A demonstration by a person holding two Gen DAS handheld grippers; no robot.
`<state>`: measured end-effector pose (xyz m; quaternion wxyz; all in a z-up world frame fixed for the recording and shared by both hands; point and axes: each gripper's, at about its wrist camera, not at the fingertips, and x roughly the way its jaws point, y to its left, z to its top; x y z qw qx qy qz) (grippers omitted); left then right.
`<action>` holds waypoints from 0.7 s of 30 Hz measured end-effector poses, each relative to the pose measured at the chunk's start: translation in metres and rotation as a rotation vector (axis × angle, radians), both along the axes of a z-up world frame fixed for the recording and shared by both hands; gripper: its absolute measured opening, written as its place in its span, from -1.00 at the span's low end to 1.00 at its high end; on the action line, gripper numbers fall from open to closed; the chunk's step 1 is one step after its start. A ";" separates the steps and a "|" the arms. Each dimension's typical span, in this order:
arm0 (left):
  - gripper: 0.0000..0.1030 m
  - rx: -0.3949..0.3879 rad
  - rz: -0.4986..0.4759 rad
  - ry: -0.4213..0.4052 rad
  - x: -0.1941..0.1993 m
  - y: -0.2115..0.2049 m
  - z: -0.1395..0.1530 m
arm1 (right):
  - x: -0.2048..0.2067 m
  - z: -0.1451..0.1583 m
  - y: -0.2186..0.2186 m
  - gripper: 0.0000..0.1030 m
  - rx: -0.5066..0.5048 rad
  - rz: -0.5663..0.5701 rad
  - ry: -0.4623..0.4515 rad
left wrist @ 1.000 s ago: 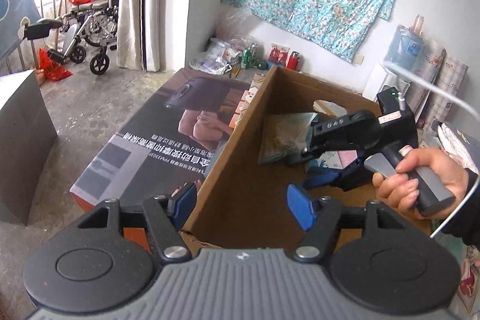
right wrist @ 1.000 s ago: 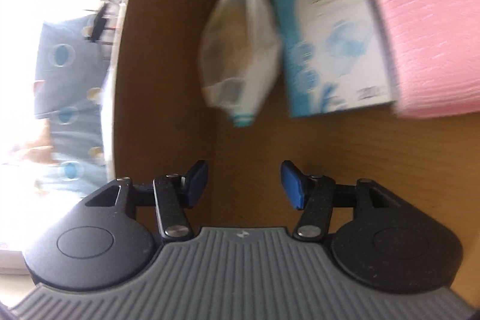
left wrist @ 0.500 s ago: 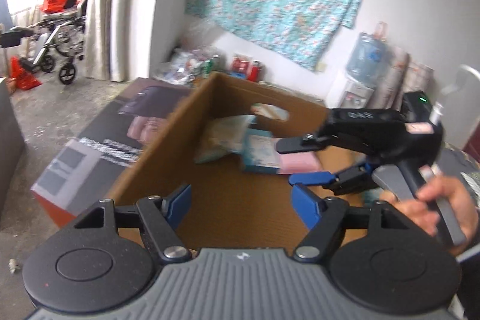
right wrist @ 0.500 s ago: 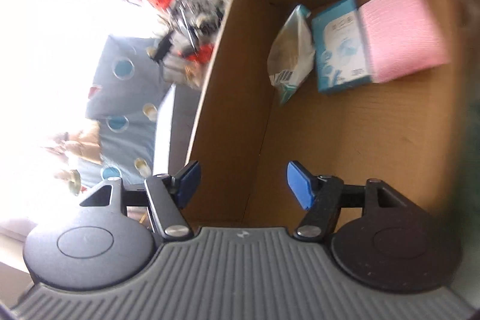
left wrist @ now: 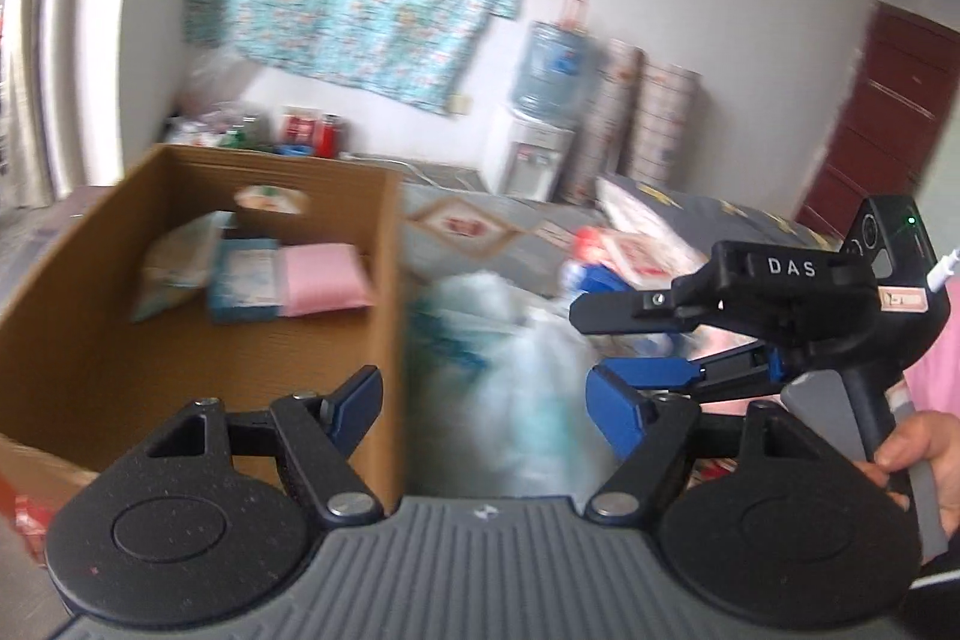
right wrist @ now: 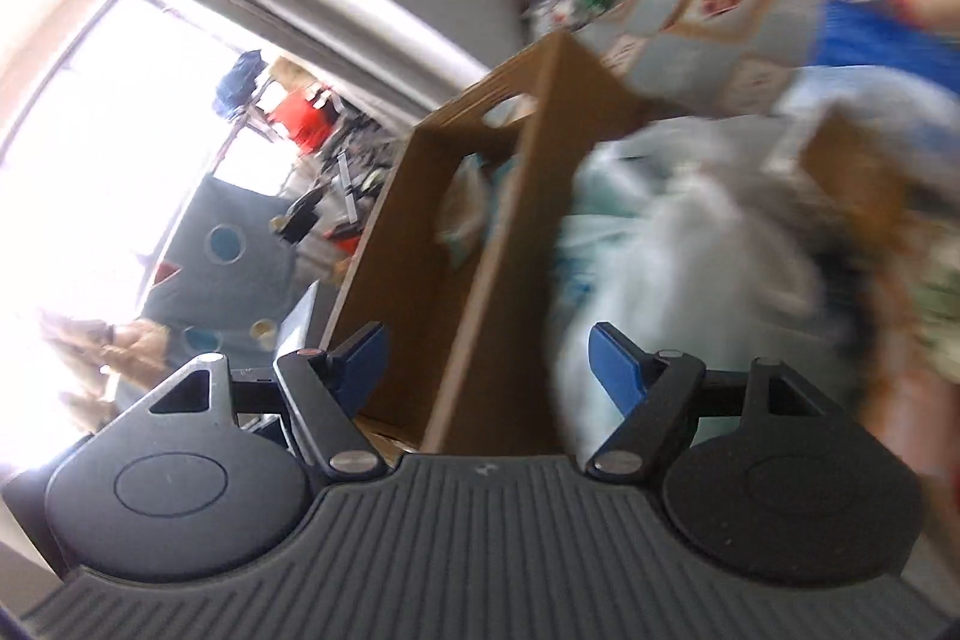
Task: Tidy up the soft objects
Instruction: 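Move the right tool back to the pile toward the pink plush toy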
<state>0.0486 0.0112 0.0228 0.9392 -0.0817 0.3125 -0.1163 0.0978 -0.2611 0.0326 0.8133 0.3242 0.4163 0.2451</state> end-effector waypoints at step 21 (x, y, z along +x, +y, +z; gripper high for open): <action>0.24 0.080 -0.259 0.052 0.029 -0.175 -0.072 | -0.023 0.009 -0.115 0.39 -0.445 0.044 -0.141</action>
